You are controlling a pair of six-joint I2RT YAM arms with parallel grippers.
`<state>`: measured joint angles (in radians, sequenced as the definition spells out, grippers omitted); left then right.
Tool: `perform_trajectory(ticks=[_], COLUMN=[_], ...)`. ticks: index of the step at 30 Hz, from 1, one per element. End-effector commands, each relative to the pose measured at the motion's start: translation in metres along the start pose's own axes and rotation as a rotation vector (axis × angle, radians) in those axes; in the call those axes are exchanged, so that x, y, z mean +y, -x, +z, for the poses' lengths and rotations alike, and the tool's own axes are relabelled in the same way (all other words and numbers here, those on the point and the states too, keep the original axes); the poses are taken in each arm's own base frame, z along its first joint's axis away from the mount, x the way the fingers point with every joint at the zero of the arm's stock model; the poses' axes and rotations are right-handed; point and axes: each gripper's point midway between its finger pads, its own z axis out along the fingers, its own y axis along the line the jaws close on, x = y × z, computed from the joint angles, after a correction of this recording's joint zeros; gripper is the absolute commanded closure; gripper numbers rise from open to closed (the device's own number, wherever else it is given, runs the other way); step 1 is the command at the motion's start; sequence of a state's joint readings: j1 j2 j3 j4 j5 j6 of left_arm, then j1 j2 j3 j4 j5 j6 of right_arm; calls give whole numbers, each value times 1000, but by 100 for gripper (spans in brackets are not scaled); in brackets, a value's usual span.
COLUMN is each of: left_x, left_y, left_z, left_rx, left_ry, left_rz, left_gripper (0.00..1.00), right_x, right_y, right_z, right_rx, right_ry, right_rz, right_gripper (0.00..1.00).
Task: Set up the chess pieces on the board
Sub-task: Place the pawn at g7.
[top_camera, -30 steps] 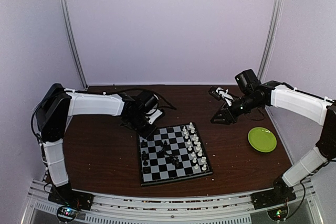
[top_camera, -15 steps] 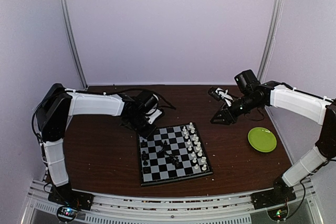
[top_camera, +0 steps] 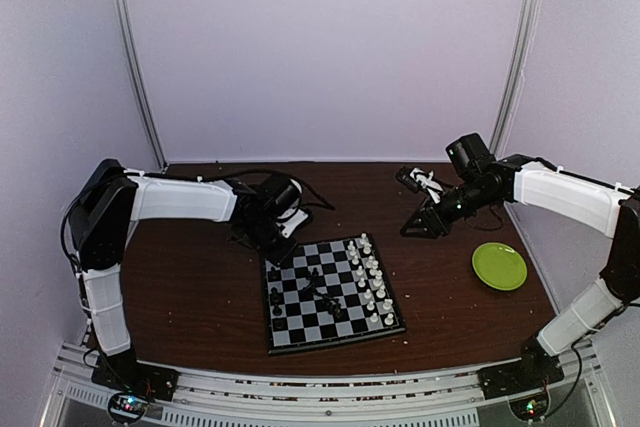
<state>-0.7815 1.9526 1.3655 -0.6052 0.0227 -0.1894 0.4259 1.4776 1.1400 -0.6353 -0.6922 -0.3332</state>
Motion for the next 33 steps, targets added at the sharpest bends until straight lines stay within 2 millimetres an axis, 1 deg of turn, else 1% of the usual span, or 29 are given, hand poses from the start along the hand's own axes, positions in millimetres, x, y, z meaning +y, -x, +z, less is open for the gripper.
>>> perform_trajectory(ticks=[1, 3, 4, 6, 8, 11, 13, 16, 19, 23, 25, 29, 33], left_x=[1, -1, -4, -12, -24, -46, -60, -81, -90, -94, -94, -89, -87], left_y=[15, 22, 26, 34, 41, 49, 50, 47, 36, 16, 6, -13, -22], left_z=[-25, -43, -55, -70, -80, -88, -88, -82, -74, -67, -65, -53, -41], left_rx=[-44, -77, -103, -143, -171, -202, -205, -190, -150, -114, -109, -70, -58], left_ry=[3, 10, 11, -2, -25, -58, -74, -114, -120, -112, -112, -95, -88], left_rz=[-8, -7, 0, 16, 39, 102, 148, 212, 236, 227, 220, 204, 195], left_gripper=[81, 80, 80, 79, 78, 79, 79, 80, 81, 81, 79, 76, 75], right_x=[-1, -1, -1, -1, -2, -2, -2, 0, 1, 1, 1, 2, 2], right_y=[10, 10, 10, 10, 10, 10, 11, 13, 13, 12, 12, 12, 11], right_z=[-4, -4, -4, -4, -4, -4, -6, -10, -11, -11, -12, -13, -12], right_rx=[-22, -22, -22, -22, -20, -18, -19, -32, -36, -33, -32, -33, -30], right_ry=[3, 2, 3, 3, 1, -2, -7, -12, -15, -15, -17, -18, -12], right_rz=[0, 3, 2, 2, 2, 0, -5, -14, -20, -29, -35, -41, -39], right_gripper=[64, 64, 64, 64, 64, 64, 64, 64, 64, 64, 64, 64, 64])
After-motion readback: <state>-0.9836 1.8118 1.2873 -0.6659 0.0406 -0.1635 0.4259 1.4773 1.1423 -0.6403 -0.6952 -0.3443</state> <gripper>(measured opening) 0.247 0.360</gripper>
